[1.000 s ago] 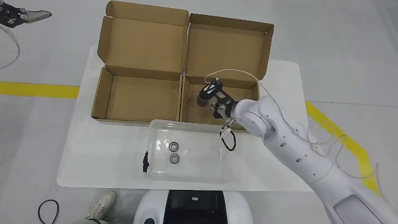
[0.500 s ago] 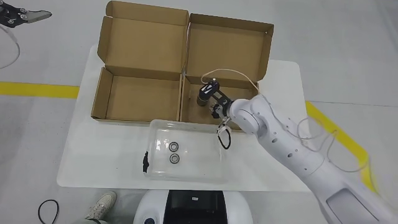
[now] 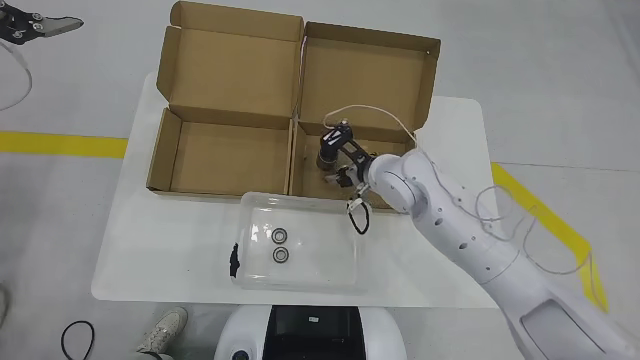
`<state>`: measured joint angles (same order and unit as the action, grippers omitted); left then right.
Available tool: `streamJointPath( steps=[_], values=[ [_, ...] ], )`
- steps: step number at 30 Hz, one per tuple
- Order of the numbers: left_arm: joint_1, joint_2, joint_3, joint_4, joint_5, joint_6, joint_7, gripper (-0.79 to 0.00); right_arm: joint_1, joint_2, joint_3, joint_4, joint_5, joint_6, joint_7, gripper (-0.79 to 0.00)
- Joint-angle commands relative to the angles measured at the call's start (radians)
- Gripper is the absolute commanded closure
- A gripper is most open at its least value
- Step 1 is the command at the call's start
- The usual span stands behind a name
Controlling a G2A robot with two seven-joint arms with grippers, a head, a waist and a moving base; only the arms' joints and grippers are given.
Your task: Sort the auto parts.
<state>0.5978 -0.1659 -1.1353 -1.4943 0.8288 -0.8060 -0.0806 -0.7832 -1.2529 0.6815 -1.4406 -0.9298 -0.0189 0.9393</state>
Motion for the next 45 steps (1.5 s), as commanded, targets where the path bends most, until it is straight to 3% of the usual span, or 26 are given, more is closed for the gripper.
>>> streamJointPath(
  steps=[1, 9, 16, 21, 33, 45],
  values=[
    [0.000, 0.000, 0.000, 0.000, 0.000, 0.000, 0.000, -0.785, -0.014, 0.007, 0.019, -0.040, -0.016, 0.004, 0.012, -0.785],
    [0.000, 0.000, 0.000, 0.000, 0.000, 0.000, 0.000, -0.785, -0.133, 0.054, 0.130, -0.329, -0.135, -0.003, 0.081, -0.785],
    [0.000, 0.000, 0.000, 0.000, 0.000, 0.000, 0.000, -0.785, -0.254, 0.084, 0.215, -0.534, -0.118, -0.155, -0.013, -0.785],
    [0.000, 0.000, 0.000, 0.000, 0.000, 0.000, 0.000, -0.785, -0.302, 0.093, 0.221, -0.642, -0.161, -0.204, 0.005, -0.785],
    [0.000, 0.000, 0.000, 0.000, 0.000, 0.000, 0.000, -0.785, -0.214, 0.070, 0.119, -0.626, 0.002, -0.328, 0.123, -0.785],
    [0.000, 0.000, 0.000, 0.000, 0.000, 0.000, 0.000, -0.785, -0.157, 0.046, 0.068, -0.570, -0.031, -0.271, 0.077, -0.785]
  ],
)
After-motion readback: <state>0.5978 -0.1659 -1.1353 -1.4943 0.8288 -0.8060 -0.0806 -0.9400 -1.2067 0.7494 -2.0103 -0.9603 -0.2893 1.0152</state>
